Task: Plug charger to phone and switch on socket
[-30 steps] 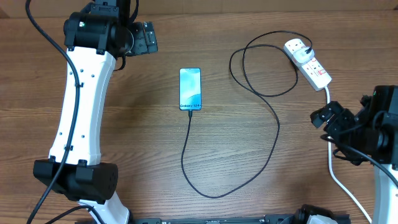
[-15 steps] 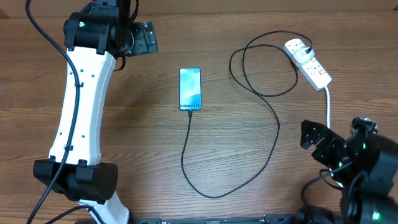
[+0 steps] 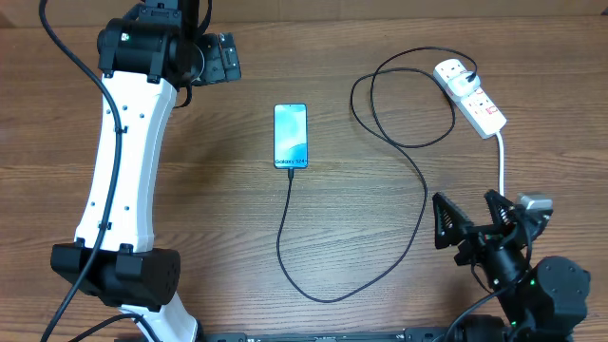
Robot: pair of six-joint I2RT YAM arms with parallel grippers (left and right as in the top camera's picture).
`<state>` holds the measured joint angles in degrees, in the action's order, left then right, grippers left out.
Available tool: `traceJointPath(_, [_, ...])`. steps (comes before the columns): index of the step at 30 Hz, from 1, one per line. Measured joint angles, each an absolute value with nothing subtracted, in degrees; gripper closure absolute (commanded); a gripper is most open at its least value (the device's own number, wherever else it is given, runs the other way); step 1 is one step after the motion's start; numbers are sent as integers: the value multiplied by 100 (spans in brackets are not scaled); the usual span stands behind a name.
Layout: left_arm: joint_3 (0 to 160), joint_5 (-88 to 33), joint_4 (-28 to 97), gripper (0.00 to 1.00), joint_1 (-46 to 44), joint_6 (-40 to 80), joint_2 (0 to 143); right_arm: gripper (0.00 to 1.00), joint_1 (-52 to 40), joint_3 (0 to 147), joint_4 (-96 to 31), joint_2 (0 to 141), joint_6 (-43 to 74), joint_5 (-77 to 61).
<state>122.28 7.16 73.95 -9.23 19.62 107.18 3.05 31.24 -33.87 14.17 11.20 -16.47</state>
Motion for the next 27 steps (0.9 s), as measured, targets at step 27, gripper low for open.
traceJointPath(27, [12228, 716, 7395, 0, -923, 1962, 10718, 0, 93, 521, -158, 167, 740, -1566])
